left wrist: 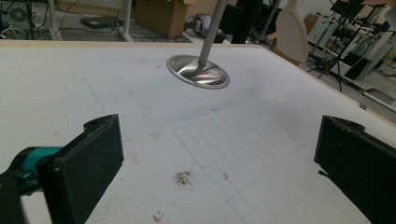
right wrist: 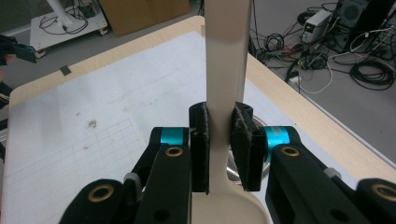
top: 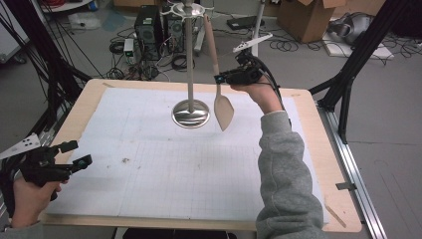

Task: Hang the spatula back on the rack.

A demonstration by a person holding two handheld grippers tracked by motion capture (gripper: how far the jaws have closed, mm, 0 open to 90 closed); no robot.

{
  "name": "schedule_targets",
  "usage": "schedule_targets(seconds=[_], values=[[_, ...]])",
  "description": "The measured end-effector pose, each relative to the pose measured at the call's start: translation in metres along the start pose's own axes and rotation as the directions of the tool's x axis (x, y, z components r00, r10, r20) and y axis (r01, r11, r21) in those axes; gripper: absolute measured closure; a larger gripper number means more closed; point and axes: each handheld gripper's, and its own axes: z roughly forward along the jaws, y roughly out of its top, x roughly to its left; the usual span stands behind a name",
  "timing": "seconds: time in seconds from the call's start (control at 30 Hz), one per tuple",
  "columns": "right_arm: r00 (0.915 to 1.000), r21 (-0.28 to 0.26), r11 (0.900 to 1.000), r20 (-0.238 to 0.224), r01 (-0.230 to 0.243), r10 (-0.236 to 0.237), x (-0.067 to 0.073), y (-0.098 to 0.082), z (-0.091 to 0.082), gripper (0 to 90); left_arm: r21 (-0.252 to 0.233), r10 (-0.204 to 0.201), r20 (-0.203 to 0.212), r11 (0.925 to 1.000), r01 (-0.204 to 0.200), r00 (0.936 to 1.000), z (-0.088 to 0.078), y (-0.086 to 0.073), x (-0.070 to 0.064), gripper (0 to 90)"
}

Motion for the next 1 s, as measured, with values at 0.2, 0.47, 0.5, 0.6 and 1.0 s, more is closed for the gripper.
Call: schedule_targets(seconds=[0.2,0.47,0.5,0.6,1.0], values=[[1.0000,0.001,1.000,-0.002,0.004,-0.004,-0.001,0.000,0.007,78.6,0.000,-0.001,-0.004,1.0000,0.001,1.0000,-0.001,-0.001,0.001,1.7],[0.9999,-0.003,1.000,-0.012,-0.004,0.004,-0.001,0.002,0.016,78.5,0.001,0.000,-0.010,1.0000,0.000,0.9999,-0.005,-0.002,-0.001,1.8],[0.9999,-0.007,1.000,-0.014,0.001,-0.001,-0.002,0.002,0.017,78.5,0.001,-0.001,-0.011,1.0000,0.001,0.9999,-0.005,-0.002,-0.001,1.7],[0.9999,-0.006,1.000,-0.017,-0.003,0.002,-0.001,0.002,0.019,78.4,0.000,-0.002,-0.012,1.0000,0.002,0.9999,-0.005,-0.002,-0.001,1.7],[0.9986,0.000,1.000,-0.050,-0.017,0.017,-0.003,0.001,0.024,76.9,0.015,0.005,-0.008,0.9999,-0.005,1.0000,-0.003,-0.003,-0.002,1.8]])
